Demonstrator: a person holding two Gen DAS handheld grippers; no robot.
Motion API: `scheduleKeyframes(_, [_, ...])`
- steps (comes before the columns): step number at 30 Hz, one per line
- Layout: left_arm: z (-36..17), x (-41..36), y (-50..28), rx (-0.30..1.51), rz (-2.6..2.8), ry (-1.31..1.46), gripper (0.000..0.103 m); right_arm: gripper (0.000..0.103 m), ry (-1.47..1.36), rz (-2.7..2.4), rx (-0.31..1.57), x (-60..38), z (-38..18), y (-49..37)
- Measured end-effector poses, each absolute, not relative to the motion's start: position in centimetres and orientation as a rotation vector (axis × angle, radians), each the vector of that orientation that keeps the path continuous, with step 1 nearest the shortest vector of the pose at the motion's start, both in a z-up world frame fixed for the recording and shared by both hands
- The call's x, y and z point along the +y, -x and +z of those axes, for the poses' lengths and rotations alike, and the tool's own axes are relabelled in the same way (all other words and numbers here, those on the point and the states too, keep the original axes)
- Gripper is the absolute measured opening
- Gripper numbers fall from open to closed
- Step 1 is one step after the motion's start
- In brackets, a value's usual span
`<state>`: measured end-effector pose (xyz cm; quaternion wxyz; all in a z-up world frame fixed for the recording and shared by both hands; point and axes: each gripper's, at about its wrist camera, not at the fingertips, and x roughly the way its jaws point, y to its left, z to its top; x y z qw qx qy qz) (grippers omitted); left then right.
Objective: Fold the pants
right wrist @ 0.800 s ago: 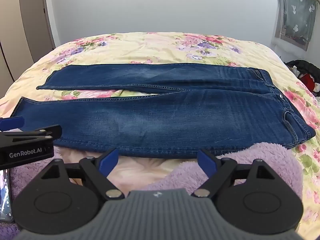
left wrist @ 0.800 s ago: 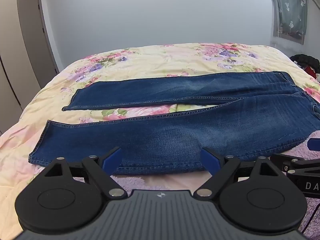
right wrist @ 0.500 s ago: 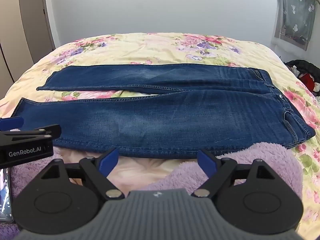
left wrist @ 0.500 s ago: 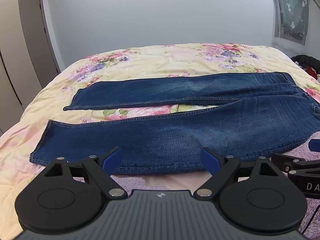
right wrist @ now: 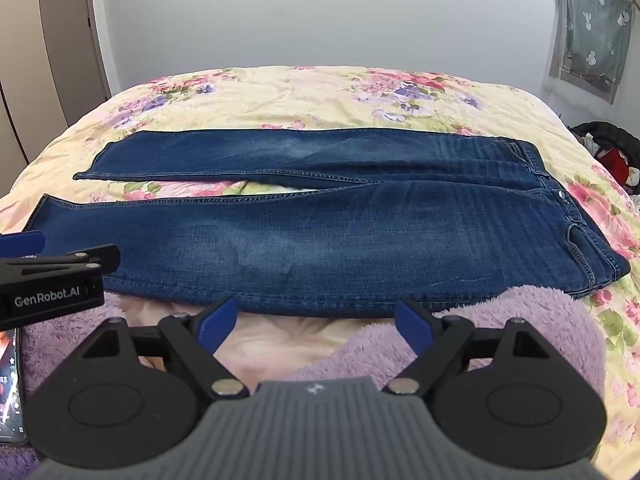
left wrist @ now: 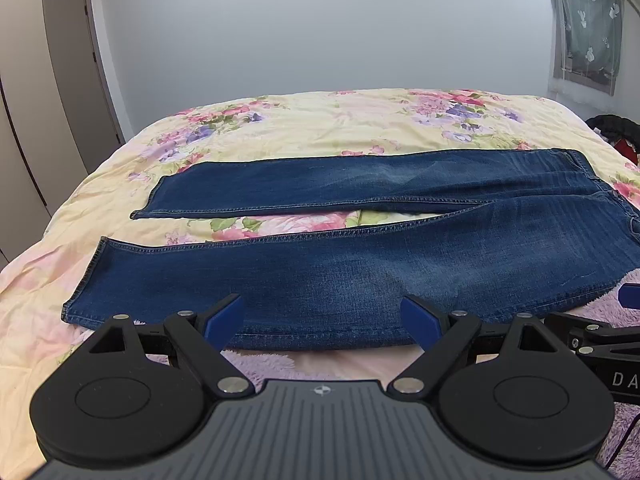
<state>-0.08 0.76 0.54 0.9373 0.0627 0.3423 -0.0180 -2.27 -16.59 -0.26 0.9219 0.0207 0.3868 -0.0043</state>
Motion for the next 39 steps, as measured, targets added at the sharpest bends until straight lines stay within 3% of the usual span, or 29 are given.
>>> scheduleKeyframes(39, [0.64,0.64,0.11,0.695,-0.028,-0.129,0.103,0.082,-0.039,-0.002,0.796,-16.40,0.16,2.50])
